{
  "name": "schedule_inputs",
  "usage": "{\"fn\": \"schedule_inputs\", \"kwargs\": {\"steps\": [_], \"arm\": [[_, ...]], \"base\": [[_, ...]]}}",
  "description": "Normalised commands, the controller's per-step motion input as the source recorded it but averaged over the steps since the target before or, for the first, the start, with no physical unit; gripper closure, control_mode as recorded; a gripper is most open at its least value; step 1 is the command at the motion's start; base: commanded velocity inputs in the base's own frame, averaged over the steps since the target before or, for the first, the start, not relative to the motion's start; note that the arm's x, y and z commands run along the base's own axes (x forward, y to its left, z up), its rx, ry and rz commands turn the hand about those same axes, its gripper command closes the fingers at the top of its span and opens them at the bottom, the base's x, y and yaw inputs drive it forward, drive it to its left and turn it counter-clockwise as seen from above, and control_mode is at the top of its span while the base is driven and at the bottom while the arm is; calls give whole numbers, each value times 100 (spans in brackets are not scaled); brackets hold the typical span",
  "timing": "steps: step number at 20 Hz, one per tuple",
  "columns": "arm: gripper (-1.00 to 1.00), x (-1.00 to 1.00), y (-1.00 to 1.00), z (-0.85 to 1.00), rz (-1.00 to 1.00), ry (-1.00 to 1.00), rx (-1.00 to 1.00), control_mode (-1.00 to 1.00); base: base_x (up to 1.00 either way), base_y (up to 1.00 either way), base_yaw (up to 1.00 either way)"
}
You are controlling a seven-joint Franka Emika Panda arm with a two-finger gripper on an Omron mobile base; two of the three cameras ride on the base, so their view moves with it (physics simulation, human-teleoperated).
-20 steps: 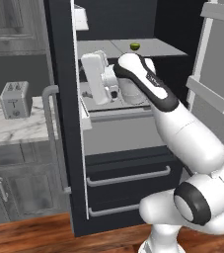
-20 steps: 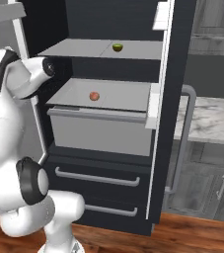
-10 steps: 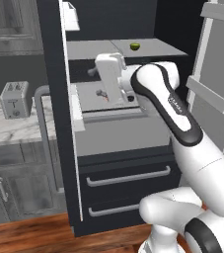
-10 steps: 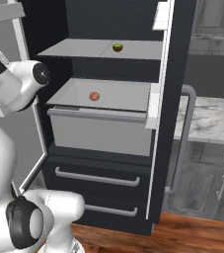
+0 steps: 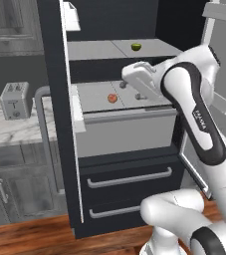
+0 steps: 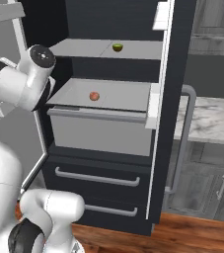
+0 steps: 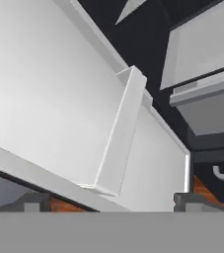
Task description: Retrieve the kiwi and peach from the fridge and place them into the bowl on the dining table.
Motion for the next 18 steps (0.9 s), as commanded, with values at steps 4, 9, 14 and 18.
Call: {"fn": "schedule_inputs", "kwargs": {"steps": [4,9,14,18], "arm": [[-100,-46,-76,-7,0,-18,-48,-100],[-100,-53,-27,-19,0,-25,-38,-100],[-100,-41,-1,-43,0,-20,-32,-100],[-100,-32,-7,-28,0,-10,-23,-100]], "base": [[0,0,0],[0,0,0],[0,0,0],[0,0,0]]}}
